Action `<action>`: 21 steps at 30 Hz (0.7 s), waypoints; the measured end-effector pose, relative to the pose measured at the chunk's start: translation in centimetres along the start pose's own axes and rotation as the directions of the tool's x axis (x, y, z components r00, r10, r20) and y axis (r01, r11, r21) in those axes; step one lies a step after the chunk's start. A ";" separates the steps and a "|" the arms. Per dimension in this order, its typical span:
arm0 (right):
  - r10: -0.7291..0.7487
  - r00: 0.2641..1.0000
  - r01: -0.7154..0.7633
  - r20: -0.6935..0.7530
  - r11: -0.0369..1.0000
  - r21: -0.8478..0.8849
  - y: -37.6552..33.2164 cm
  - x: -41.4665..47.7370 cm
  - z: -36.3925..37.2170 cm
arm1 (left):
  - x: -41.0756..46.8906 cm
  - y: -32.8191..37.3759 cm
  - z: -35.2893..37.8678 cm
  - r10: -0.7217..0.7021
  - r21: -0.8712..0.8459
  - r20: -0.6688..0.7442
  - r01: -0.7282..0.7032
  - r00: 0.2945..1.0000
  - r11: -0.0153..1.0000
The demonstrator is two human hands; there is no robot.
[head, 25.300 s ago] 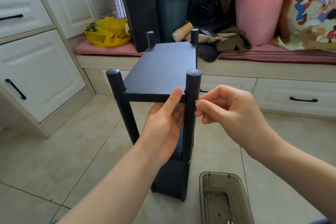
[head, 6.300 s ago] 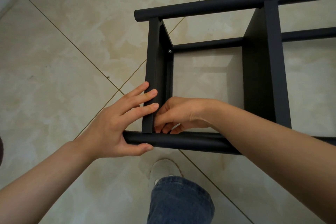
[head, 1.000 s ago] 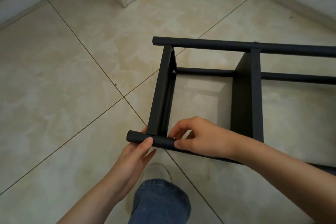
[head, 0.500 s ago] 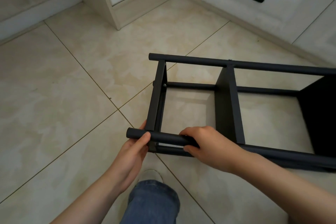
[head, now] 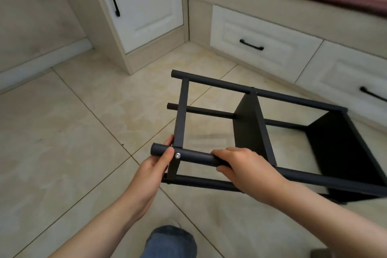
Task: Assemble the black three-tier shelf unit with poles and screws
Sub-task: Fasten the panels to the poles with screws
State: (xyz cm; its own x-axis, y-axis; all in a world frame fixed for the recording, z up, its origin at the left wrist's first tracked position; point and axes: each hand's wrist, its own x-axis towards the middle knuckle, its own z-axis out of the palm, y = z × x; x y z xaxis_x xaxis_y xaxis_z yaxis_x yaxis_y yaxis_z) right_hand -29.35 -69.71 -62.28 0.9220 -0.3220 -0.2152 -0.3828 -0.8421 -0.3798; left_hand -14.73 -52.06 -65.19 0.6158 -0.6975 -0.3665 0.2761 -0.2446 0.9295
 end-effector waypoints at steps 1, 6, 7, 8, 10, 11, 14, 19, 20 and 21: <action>0.010 1.000 -0.010 -0.020 1.000 -0.006 0.0 -0.3 -1.0 | 0.0 1.3 0.3 0.011 0.029 0.015 -0.011 1.000 1.000; 0.063 0.989 -0.065 -0.134 0.998 -0.012 0.0 -1.7 -6.3 | 0.5 8.5 2.7 0.106 0.096 0.067 -0.112 0.992 0.989; 0.078 0.985 -0.077 -0.157 0.997 0.014 -0.2 -2.0 -7.4 | 0.5 10.0 3.3 0.126 0.116 0.078 -0.135 0.989 0.984; 0.093 0.980 -0.087 -0.177 0.995 0.043 -0.3 -2.2 -8.4 | 0.4 11.6 3.9 0.144 0.136 0.088 -0.155 0.986 0.979; 0.125 0.970 -0.107 -0.210 0.990 0.093 -0.6 -2.8 -10.4 | 0.4 14.5 5.0 0.180 0.187 0.097 -0.195 0.979 0.963; 0.139 0.964 -0.114 -0.228 0.986 0.119 -0.8 -3.1 -11.3 | 0.4 15.9 5.6 0.200 0.220 0.094 -0.216 0.975 0.951; 0.177 0.948 -0.127 -0.265 0.972 0.195 -1.2 -4.2 -13.8 | -0.3 20.3 7.4 0.241 0.333 0.109 -0.264 0.964 0.905; 0.214 0.915 -0.101 -0.343 0.943 0.318 -1.6 -6.5 -16.7 | -2.2 25.7 10.5 0.335 0.411 0.161 -0.372 0.928 0.832; 0.216 0.907 -0.086 -0.361 0.935 0.344 -1.6 -7.1 -17.1 | -2.7 26.4 11.1 0.359 0.420 0.177 -0.400 0.917 0.815; 0.219 0.901 -0.069 -0.375 0.925 0.374 -1.7 -7.7 -17.4 | -3.1 27.0 11.7 0.380 0.431 0.191 -0.425 0.905 0.796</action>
State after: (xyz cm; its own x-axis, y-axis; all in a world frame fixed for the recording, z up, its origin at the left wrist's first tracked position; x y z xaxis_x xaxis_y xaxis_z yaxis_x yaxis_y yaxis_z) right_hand -34.75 -73.36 -44.30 0.7687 -0.6368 0.0607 -0.4398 -0.5950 -0.6727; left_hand -17.82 -64.32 -38.47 0.5210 -0.8531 0.0290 -0.3595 -0.1885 0.9139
